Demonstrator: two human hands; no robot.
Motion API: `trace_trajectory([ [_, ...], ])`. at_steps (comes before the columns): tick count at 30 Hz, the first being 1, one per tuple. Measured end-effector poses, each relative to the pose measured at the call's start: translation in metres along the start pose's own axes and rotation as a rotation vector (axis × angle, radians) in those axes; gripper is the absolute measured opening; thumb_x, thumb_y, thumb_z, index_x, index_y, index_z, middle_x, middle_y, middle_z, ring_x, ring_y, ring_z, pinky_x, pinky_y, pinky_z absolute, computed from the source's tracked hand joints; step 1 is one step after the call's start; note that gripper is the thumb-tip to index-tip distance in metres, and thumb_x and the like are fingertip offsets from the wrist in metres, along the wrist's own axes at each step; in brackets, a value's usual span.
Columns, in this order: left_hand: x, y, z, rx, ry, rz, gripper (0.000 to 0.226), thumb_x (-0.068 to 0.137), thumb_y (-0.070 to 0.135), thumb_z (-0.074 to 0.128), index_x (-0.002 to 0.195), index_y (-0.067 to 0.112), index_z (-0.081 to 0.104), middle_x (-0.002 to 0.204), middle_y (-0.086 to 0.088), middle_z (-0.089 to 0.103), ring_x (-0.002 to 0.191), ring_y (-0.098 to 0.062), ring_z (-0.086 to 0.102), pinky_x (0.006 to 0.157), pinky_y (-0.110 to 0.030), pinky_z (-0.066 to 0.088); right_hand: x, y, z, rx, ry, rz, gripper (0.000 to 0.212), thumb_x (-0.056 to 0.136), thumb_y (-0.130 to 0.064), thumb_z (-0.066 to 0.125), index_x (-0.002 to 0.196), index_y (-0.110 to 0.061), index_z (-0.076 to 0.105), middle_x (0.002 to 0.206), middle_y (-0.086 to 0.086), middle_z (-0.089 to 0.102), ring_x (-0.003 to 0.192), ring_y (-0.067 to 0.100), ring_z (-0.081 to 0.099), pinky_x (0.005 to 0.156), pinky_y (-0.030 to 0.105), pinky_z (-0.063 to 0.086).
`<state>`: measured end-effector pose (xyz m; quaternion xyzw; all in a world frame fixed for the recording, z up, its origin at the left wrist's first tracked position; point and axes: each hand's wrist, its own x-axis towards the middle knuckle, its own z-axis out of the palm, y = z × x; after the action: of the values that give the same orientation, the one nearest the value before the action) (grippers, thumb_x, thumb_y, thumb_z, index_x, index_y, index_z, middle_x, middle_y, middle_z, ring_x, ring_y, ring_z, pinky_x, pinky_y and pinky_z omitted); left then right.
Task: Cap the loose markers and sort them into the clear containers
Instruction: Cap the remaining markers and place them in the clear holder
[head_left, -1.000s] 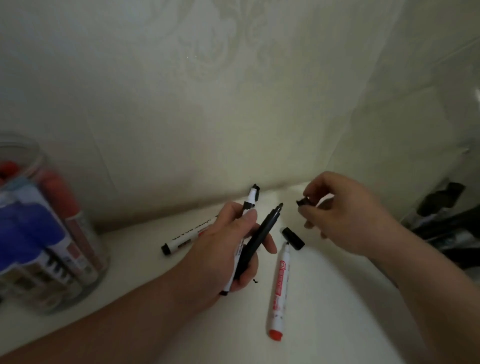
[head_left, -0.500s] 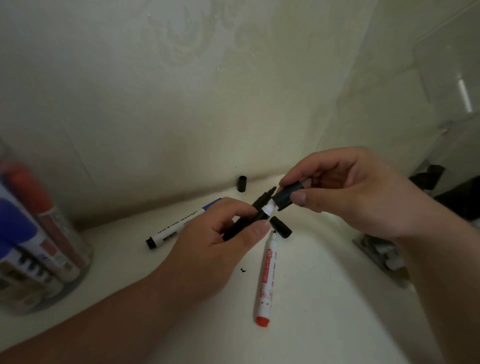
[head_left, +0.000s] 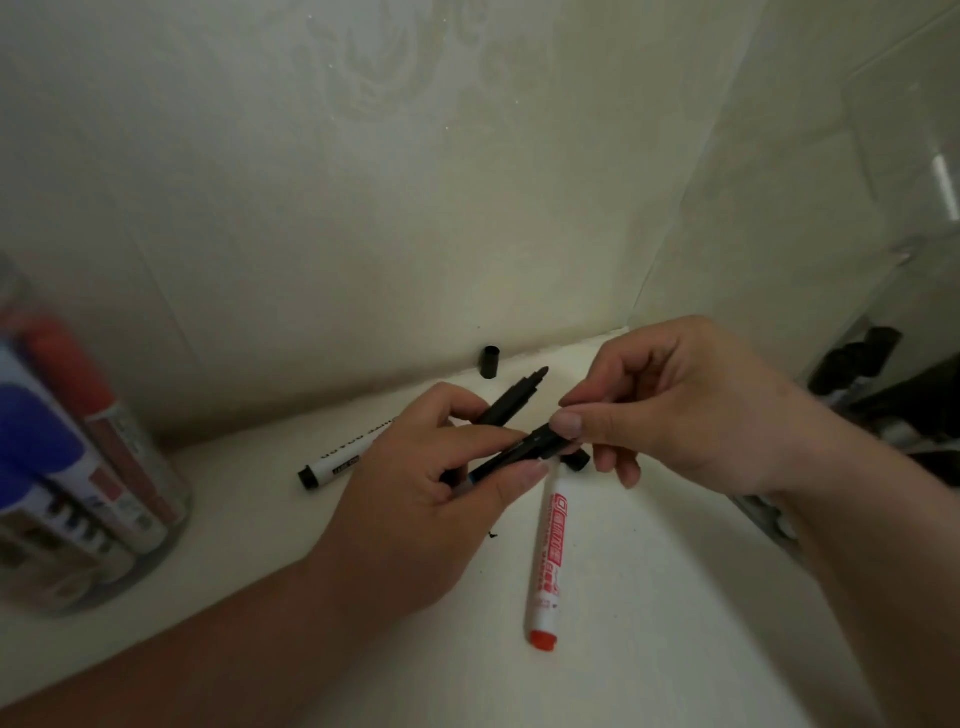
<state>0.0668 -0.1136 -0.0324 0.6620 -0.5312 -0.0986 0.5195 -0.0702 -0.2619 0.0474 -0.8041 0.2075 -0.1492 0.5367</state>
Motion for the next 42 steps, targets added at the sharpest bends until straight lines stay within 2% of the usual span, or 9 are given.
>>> trace_trajectory([
  [9,0.002,-0.002,-0.004,-0.03,-0.054,-0.007,0.013,0.086,0.04,0.069,0.095,0.049,0.073,0.098,0.012,0.058,0.067,-0.019,0.055,0.058,-0.014,0.037,0.001,0.014,0.006,0.083,0.049,-0.094,0.025,0.062,-0.014,0.079,0.08,0.001,0.071,0.06,0.022,0.067,0.05,0.031,0.063,0.052,0.036,0.057],
  [18,0.001,-0.001,0.0,0.07,0.028,0.014,0.013,0.085,0.038,0.07,0.097,0.044,0.07,0.101,0.018,0.053,0.073,-0.014,0.056,0.061,-0.01,0.038,0.002,0.013,0.009,0.103,0.06,-0.041,0.025,0.061,-0.014,0.078,0.077,0.003,0.069,0.057,0.019,0.065,0.046,0.027,0.061,0.047,0.029,0.052],
  [22,0.002,0.001,0.0,-0.043,-0.028,-0.01,0.009,0.093,0.04,0.064,0.084,0.039,0.064,0.085,0.01,0.055,0.068,-0.015,0.053,0.06,-0.016,0.038,-0.002,-0.008,-0.004,0.103,0.134,-0.13,0.023,0.062,-0.011,0.076,0.078,0.003,0.069,0.059,0.018,0.067,0.046,0.024,0.059,0.044,0.028,0.052],
  [25,0.002,0.002,-0.005,-0.41,-0.136,-0.294,0.033,0.1,0.048,0.052,0.086,0.019,0.062,0.062,-0.012,0.039,0.048,-0.019,0.032,0.043,-0.028,0.028,-0.006,-0.024,-0.028,0.118,0.319,-0.264,0.008,0.066,-0.013,0.076,0.071,-0.008,0.073,0.055,0.007,0.067,0.043,0.018,0.057,0.043,0.024,0.047],
  [27,0.006,0.001,-0.008,-0.625,-0.17,-0.368,0.048,0.1,0.052,0.046,0.087,0.007,0.058,0.059,-0.019,0.036,0.042,-0.019,0.025,0.04,-0.023,0.025,-0.006,-0.023,-0.034,0.1,0.375,-0.264,0.007,0.067,-0.016,0.078,0.071,-0.011,0.075,0.056,0.007,0.067,0.045,0.019,0.056,0.045,0.023,0.046],
  [29,0.01,0.002,-0.008,-0.771,-0.14,-0.366,0.04,0.094,0.047,0.051,0.084,0.008,0.055,0.067,-0.026,0.046,0.042,-0.019,0.025,0.04,-0.021,0.025,-0.004,-0.017,-0.03,0.043,0.338,-0.191,0.012,0.069,-0.016,0.078,0.078,-0.01,0.077,0.058,0.008,0.068,0.047,0.017,0.058,0.048,0.021,0.049],
  [32,0.013,0.002,-0.005,-0.89,-0.155,-0.38,0.024,0.089,0.038,0.056,0.084,0.015,0.056,0.08,-0.019,0.059,0.042,-0.019,0.029,0.039,-0.02,0.026,-0.002,-0.01,-0.022,0.014,0.23,-0.126,0.015,0.074,-0.006,0.074,0.089,-0.006,0.075,0.062,0.008,0.07,0.05,0.013,0.061,0.053,0.018,0.051],
  [36,0.013,-0.001,-0.005,-0.866,-0.2,-0.378,0.023,0.093,0.034,0.052,0.088,0.013,0.058,0.08,-0.018,0.062,0.043,-0.02,0.028,0.039,-0.02,0.027,0.0,-0.008,-0.018,0.085,0.161,-0.128,0.034,0.063,-0.005,0.075,0.096,-0.001,0.068,0.079,0.022,0.071,0.054,0.018,0.062,0.054,0.023,0.053],
  [42,0.011,0.001,-0.005,-0.755,-0.235,-0.364,0.028,0.095,0.037,0.052,0.094,0.011,0.062,0.079,-0.014,0.063,0.044,-0.019,0.029,0.039,-0.022,0.025,-0.003,-0.008,-0.016,-0.021,0.07,-0.094,0.031,0.06,-0.011,0.078,0.087,0.001,0.072,0.071,0.011,0.072,0.061,0.021,0.066,0.064,0.028,0.057],
])
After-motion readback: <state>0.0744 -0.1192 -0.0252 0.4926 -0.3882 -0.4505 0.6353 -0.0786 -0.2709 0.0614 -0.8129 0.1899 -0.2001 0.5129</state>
